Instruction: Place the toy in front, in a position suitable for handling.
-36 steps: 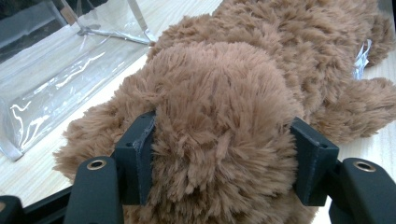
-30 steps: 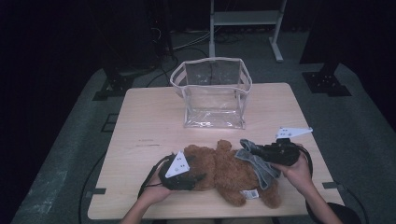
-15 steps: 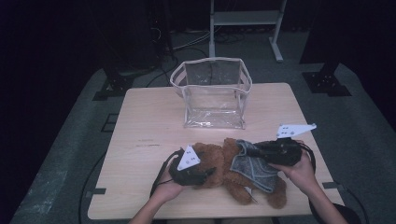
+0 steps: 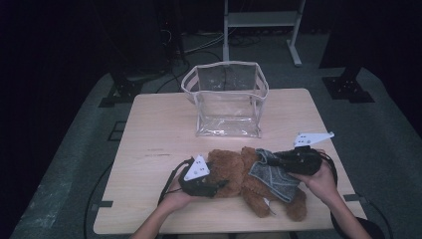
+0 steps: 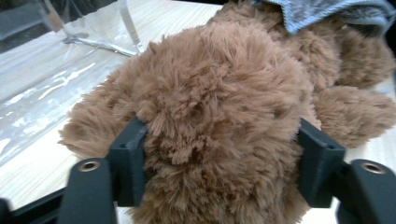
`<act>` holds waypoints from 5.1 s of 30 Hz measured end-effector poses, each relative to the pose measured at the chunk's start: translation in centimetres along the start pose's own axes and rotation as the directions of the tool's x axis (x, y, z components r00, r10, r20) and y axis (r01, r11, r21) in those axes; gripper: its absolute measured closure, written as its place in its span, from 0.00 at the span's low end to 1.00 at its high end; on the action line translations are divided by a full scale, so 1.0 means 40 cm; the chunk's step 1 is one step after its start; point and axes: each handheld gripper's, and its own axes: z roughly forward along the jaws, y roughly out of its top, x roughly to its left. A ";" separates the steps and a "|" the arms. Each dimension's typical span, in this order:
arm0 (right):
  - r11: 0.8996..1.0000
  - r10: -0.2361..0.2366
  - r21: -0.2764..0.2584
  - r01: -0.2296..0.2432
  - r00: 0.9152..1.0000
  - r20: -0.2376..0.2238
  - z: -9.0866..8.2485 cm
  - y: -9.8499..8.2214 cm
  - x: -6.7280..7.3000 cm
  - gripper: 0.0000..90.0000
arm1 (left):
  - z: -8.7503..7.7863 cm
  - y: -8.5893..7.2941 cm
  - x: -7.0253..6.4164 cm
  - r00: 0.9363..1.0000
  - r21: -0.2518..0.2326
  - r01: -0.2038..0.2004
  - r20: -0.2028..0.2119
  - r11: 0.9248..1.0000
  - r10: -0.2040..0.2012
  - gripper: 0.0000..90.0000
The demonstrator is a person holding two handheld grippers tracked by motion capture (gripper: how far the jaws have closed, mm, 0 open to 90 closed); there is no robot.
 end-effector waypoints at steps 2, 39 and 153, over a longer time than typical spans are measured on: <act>1.000 -0.014 -0.003 0.014 1.000 -0.019 -0.002 0.015 0.018 0.85 | 0.010 0.009 -0.018 1.000 -0.003 0.012 -0.015 1.000 -0.012 0.37; 0.988 0.002 0.155 0.002 1.000 -0.025 0.241 0.169 0.041 0.84 | 0.049 0.026 -0.091 0.995 -0.061 -0.041 -0.088 0.997 0.035 0.43; 0.876 -0.481 0.052 0.480 0.876 0.021 0.139 -0.042 0.268 0.82 | -0.130 0.031 0.027 1.000 -0.199 0.016 -0.015 0.980 -0.020 0.15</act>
